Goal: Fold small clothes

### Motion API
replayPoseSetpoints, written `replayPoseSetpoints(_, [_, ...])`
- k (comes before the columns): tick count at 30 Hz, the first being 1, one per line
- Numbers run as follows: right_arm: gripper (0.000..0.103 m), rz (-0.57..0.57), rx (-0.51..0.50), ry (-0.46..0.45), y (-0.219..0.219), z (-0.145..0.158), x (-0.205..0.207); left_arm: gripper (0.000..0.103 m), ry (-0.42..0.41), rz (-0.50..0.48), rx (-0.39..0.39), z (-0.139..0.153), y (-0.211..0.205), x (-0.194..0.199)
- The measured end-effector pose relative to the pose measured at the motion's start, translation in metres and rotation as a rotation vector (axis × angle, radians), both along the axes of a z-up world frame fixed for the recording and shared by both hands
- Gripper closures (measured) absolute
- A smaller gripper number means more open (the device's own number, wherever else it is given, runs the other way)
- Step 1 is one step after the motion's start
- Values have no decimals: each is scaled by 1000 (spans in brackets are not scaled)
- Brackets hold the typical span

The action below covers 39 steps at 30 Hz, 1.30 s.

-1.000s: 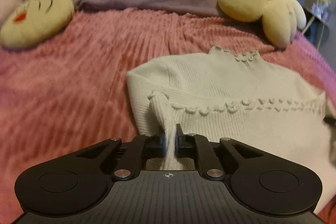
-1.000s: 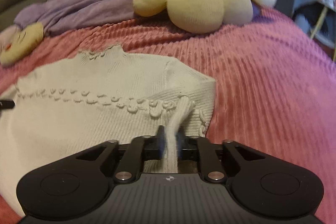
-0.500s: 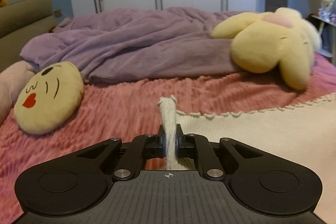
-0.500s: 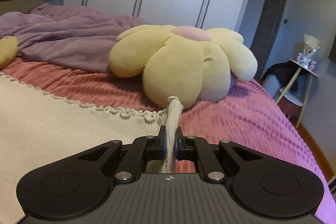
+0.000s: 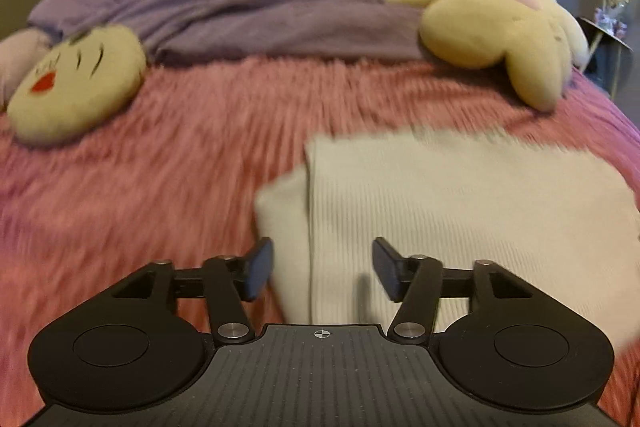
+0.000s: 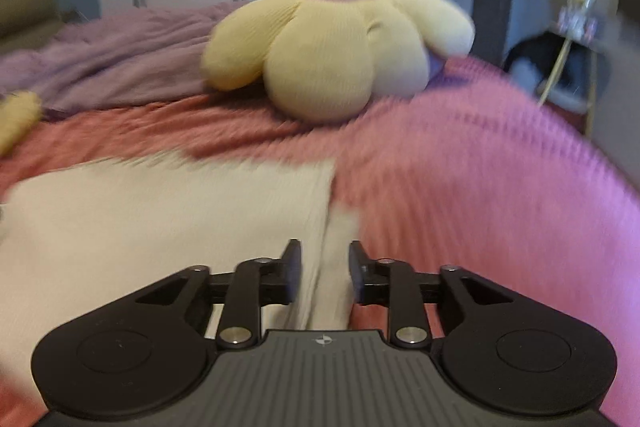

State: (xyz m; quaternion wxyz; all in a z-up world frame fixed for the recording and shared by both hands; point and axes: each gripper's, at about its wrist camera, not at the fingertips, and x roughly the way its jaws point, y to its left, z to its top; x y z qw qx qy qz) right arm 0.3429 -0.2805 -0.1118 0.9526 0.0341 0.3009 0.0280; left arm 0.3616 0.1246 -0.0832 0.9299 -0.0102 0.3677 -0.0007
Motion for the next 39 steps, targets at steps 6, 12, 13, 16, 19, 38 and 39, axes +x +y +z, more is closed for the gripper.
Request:
replayPoseSetpoints(6, [68,34,106,96,-3,-20,-47,48,98,5,-7,-15,-7,-31])
replayPoseSetpoints(12, [88,25,106,133,2,-20,-50,67,128,-4,-4,-18,-15,-37])
replayPoseSetpoints(13, [90,26,87,140,4,-21,-49,74,131,-3,16,-17,-17,-37])
replayPoseSetpoints(16, [95,25,45,139,9,-17,-47,90,133,8,39,-14,-17,-36])
replayPoseSetpoints(19, [96,11,0,102,13,-10,-53,92,124,18,19,-7,-12,-39])
replayPoseSetpoints(38, [66,-49,-73,17,21,11,-75,48,121,95,-223,-12,38,-42])
replayPoseSetpoints(39, [66,-38,-74,3,27,13,-77,46,122,84,-253,-13,37,-41])
